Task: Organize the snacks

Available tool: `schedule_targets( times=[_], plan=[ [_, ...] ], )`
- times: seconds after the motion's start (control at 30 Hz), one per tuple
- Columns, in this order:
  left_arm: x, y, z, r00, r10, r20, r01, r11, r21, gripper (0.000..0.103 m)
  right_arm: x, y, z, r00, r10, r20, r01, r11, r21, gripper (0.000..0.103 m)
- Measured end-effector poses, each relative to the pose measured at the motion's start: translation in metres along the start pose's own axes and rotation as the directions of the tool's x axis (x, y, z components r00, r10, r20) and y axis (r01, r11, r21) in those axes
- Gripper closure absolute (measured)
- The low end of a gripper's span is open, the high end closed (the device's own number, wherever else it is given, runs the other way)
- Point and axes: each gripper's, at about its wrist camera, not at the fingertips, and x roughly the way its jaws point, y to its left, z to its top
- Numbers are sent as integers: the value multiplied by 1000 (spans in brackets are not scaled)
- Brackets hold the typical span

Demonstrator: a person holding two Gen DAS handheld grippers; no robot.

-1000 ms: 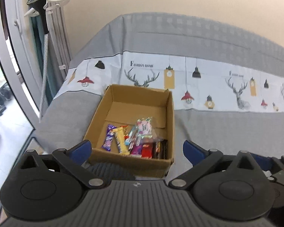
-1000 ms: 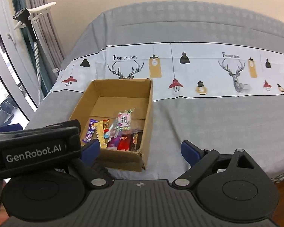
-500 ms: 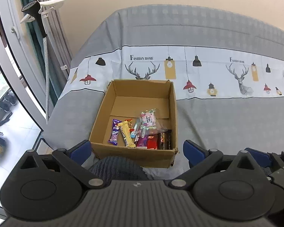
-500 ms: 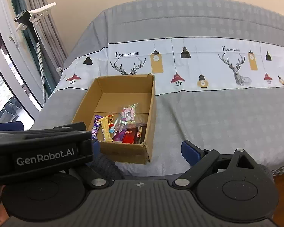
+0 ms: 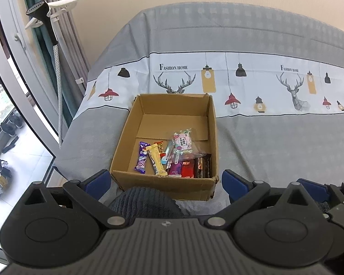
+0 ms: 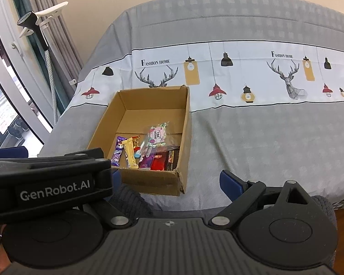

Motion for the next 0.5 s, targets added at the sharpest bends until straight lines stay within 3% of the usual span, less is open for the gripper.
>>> schedule_targets(
  times=[0.5],
  plan=[
    [1,-4,-1,1000,0,-10,0,1000,14,0,1,-4,-2,1000,14,-11,-14,1000,12,9]
  ],
)
